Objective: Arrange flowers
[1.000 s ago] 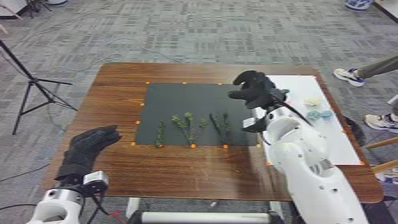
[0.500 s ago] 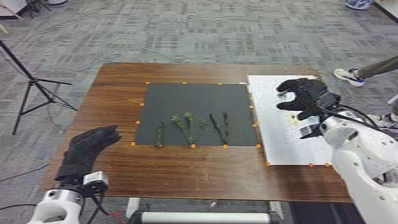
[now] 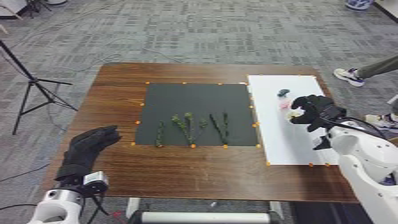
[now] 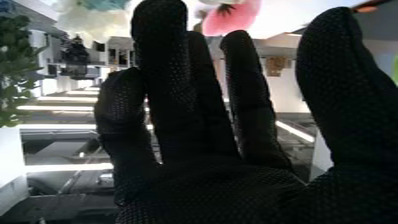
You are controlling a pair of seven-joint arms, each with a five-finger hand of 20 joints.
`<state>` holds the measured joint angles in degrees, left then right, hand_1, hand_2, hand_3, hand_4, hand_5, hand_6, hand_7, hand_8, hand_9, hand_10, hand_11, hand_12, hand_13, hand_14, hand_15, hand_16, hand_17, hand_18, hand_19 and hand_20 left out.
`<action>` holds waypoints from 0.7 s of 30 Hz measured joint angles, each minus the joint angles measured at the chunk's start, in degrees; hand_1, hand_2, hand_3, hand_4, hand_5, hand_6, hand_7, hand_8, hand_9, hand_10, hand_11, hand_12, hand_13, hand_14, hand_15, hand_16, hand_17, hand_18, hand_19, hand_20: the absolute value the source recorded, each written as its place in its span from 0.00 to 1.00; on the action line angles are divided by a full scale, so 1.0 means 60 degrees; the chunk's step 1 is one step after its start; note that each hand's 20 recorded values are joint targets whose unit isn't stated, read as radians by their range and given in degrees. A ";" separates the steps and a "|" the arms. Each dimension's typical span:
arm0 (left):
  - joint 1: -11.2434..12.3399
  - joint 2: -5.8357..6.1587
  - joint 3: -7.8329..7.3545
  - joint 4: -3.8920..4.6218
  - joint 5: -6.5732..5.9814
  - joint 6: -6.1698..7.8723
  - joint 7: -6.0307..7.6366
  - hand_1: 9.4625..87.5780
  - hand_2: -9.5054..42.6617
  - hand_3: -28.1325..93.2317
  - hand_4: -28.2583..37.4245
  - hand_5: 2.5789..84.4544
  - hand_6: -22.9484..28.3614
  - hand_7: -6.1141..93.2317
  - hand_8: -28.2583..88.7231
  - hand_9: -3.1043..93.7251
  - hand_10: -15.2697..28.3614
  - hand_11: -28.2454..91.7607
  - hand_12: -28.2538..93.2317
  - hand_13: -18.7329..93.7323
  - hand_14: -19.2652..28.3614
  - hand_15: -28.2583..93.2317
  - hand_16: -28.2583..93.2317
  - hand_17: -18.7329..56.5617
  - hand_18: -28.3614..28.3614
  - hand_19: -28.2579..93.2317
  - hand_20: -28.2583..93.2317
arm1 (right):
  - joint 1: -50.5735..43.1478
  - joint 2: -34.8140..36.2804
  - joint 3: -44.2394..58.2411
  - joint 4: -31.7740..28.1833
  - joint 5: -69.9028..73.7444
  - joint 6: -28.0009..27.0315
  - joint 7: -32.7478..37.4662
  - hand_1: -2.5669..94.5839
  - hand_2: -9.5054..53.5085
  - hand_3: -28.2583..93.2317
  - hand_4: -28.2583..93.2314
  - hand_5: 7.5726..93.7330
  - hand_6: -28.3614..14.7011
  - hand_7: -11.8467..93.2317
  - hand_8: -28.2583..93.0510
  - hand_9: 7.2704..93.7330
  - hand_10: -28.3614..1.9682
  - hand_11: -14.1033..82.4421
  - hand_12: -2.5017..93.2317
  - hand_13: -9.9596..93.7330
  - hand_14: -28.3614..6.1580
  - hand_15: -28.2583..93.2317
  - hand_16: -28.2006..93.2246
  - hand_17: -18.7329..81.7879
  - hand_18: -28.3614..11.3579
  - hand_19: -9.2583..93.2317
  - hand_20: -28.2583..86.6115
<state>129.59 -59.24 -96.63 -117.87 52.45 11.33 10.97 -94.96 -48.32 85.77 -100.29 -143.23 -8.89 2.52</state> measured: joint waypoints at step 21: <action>-0.0014 -0.0063 0.0058 0.0001 0.0002 -0.0021 0.0031 0.29 0.13 0.81 0.26 0.65 0.50 0.25 0.18 0.59 0.67 0.42 0.35 0.56 0.77 0.44 0.23 0.38 0.71 0.33 0.41 | 0.0294 -0.0219 -0.0504 0.0772 0.0079 0.0239 -0.0086 0.62 0.00 0.73 0.03 0.67 0.68 0.45 0.32 0.86 0.63 0.30 0.48 0.87 0.65 0.72 0.51 0.61 0.16 0.94 0.73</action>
<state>129.50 -59.62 -96.29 -117.86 52.47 11.20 11.15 -93.20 -49.64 82.74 -95.66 -142.76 -7.46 2.00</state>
